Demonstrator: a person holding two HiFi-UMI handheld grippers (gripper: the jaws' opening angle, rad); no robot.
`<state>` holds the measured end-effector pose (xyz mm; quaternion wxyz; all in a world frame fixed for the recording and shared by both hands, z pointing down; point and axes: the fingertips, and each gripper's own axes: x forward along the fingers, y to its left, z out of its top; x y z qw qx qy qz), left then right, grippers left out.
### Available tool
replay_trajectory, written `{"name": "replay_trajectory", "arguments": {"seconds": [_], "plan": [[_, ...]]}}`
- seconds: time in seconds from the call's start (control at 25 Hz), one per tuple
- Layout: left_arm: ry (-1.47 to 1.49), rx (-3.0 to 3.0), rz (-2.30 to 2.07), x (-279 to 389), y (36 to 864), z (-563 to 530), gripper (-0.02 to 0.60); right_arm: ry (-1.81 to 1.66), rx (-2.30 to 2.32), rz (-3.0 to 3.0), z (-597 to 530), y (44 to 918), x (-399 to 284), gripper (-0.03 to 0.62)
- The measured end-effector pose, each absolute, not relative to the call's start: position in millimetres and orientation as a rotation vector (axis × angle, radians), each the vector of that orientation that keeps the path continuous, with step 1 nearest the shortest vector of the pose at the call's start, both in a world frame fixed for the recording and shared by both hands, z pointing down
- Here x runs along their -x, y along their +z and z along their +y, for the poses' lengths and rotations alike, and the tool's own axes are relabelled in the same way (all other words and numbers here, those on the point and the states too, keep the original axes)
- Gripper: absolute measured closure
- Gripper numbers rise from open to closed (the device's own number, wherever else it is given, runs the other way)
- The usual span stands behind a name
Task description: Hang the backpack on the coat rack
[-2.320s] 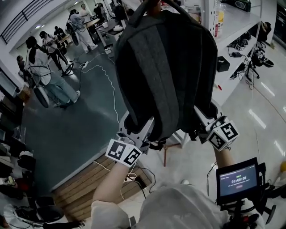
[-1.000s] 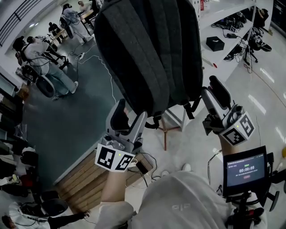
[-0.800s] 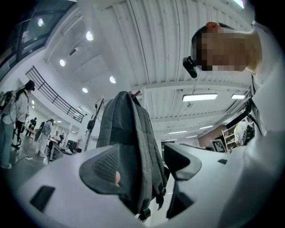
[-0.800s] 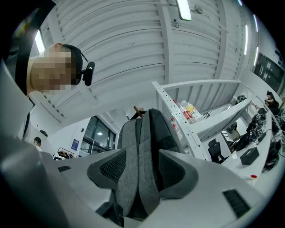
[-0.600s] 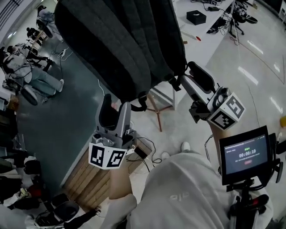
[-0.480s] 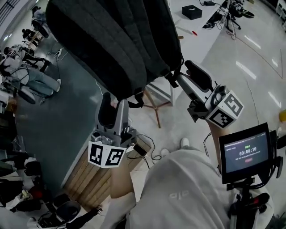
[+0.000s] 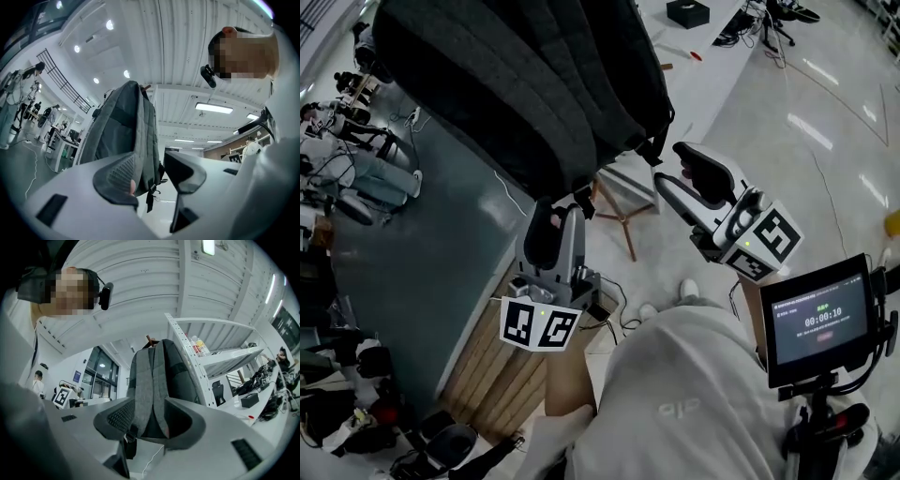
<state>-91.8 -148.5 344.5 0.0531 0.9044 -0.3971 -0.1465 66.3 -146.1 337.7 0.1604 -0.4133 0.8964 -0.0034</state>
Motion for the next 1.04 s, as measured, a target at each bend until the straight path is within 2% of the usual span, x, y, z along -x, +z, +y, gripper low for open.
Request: {"name": "replay_trajectory", "arguments": {"seconds": [0.04,0.12,1.04], "plan": [[-0.435,-2.763,-1.194,86.4,344.2,-148.0,0.376,-0.001,1.195,2.559,-146.1,338.3,-66.8,0.410],[-0.417,-2.783,-1.175,78.9,345.2,-146.9,0.376,-0.011,1.202,2.547,-146.9,338.8,-67.3,0.430],[-0.425,-2.745,-1.214,83.1,348.5,-146.0,0.376,-0.112,1.165,2.523,-157.9,335.9,-62.1,0.430]]}}
